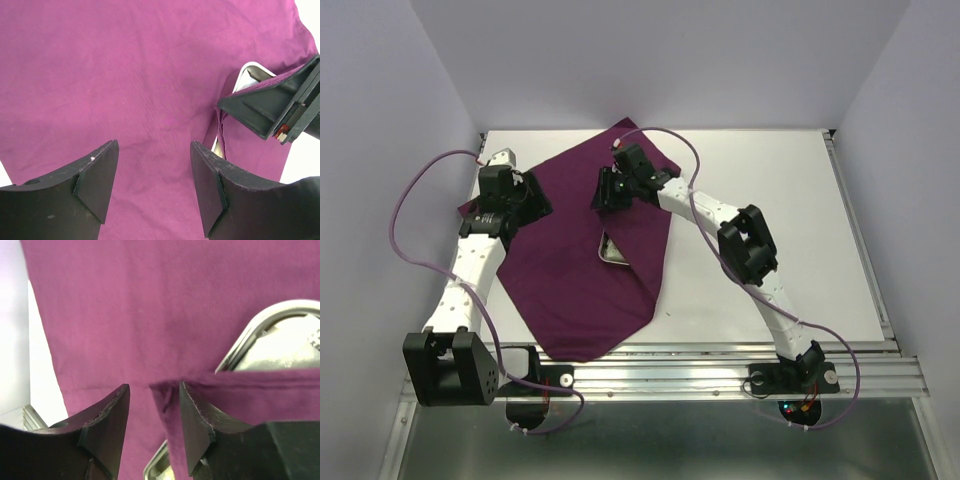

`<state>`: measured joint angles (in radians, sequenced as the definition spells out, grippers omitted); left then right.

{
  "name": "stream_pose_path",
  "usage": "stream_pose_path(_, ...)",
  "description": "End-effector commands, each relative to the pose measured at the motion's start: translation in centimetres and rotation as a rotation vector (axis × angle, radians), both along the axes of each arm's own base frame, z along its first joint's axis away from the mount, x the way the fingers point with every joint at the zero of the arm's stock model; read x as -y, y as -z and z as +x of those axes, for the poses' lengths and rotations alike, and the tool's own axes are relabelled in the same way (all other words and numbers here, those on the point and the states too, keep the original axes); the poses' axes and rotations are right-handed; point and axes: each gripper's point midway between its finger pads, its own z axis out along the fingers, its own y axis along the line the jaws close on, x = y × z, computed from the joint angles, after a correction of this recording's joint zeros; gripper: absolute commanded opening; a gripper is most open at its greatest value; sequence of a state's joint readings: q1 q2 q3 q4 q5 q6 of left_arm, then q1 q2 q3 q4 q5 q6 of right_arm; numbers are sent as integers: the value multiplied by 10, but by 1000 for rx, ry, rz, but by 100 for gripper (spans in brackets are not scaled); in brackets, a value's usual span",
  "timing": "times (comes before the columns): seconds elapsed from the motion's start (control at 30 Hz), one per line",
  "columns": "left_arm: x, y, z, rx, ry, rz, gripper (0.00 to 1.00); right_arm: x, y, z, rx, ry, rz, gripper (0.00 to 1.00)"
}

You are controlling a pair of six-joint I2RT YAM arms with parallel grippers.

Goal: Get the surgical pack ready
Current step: Pack the surgical kit at the center of the board.

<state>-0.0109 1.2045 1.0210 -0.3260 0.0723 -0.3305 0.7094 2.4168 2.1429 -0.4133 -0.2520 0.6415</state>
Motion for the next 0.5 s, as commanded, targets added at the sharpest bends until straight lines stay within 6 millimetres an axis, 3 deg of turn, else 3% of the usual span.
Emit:
stream_pose_path(0.0, 5, -1, 3, 14, 34, -14, 70, -14, -69, 3, 125, -27, 100, 51)
stream_pose_path(0.1, 6, -1, 4, 14, 39, -14, 70, -4, -80, 3, 161, -1, 76, 53)
stream_pose_path(0.13, 7, 1, 4, 9, 47, -14, 70, 1, -97, 3, 196, 9, 79, 54)
stream_pose_path(0.2, 10, 4, 4, 0, 64, -27, 71, 15, -98, 4, 224, 50, 35, 54)
stream_pose_path(0.23, 13, 6, 5, -7, 72, -34, 71, 27, -115, 7, 255, 76, 38, 54)
stream_pose_path(0.27, 15, 8, 5, -10, 80, -41, 71, 38, -119, 11, 265, 102, 27, 55)
stream_pose_path(0.3, 19, 10, 5, -14, 97, -57, 71, 47, -108, 10, 259, 121, -9, 55)
stream_pose_path(0.47, 44, 16, 11, -14, 169, -102, 75, 109, -106, 18, 250, 235, -56, 56)
